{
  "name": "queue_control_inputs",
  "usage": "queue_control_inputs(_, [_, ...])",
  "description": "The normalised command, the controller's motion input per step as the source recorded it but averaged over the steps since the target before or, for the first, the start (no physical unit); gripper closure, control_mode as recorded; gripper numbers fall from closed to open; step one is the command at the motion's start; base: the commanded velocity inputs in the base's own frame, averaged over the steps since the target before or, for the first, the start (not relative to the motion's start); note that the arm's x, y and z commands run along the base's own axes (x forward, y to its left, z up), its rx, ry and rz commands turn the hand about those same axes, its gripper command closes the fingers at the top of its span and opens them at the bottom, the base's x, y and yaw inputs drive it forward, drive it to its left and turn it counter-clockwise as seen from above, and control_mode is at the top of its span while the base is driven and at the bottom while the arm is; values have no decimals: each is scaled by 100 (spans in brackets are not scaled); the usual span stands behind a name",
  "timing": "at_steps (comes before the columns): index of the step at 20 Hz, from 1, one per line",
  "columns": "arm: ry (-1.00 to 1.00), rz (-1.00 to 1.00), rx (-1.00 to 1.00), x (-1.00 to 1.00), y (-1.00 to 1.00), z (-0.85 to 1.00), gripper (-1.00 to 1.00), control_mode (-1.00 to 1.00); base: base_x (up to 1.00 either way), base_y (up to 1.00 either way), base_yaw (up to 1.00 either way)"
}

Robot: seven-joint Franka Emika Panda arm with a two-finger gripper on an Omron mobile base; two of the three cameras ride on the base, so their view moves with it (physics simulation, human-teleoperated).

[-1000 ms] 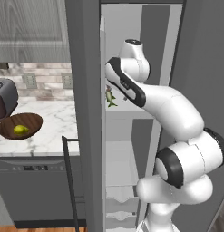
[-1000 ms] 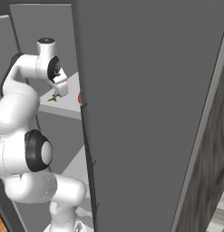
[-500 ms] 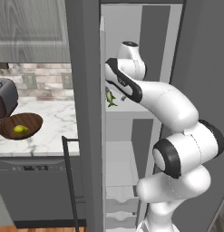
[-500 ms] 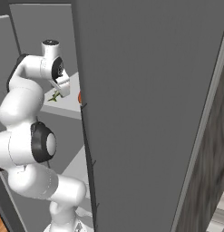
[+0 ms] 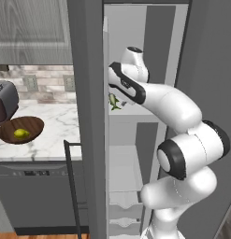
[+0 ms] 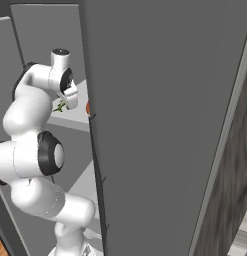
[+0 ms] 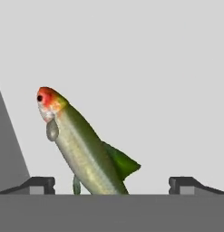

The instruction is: Take the fish, sweet potato, and pear from the freezer and place them in the bowl on the counter.

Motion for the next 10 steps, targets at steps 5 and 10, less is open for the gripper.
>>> queue_control_inputs(5, [0,0,0,35,24,-1,-100,-100,0,0,0])
queue_control_inputs(10, [1,0,0,30,10,-9,-100,-100,0,0,0])
